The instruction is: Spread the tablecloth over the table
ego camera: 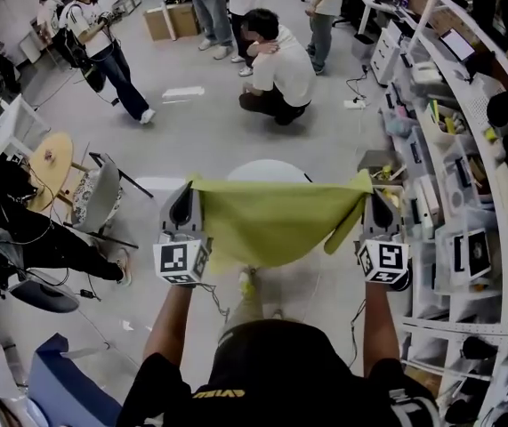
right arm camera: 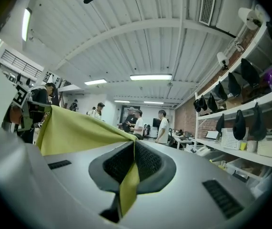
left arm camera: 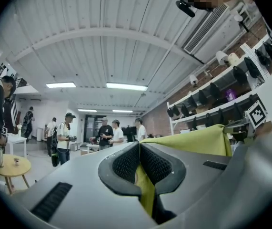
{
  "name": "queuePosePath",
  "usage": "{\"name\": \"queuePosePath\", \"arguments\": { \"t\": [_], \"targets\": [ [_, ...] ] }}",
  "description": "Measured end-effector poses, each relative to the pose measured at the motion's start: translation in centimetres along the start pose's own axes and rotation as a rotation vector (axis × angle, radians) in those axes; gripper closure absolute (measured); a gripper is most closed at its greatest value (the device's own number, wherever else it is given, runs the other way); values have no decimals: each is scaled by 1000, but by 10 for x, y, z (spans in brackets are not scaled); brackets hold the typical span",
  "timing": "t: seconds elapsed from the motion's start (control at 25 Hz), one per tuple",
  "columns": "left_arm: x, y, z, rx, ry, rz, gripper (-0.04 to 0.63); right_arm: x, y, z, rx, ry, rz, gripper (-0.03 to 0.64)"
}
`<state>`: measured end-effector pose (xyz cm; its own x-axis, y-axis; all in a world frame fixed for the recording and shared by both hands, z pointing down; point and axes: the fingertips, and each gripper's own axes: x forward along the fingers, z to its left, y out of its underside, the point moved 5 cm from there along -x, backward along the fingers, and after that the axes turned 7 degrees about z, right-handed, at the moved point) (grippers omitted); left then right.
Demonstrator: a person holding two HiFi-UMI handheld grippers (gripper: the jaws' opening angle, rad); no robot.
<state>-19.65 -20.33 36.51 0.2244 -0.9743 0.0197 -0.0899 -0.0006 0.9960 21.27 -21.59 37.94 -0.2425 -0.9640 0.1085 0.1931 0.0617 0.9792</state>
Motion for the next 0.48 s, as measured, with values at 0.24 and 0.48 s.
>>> {"name": "queuePosePath", "arguments": {
  "t": [0.24,0.48],
  "targets": [
    [66,-4,36,4,44,-19,575,60,-18,0,5,48,8,611],
    [126,-2,77,-12,96,-23,575,118,-34,9,-30,92,24,611]
  ]
}}
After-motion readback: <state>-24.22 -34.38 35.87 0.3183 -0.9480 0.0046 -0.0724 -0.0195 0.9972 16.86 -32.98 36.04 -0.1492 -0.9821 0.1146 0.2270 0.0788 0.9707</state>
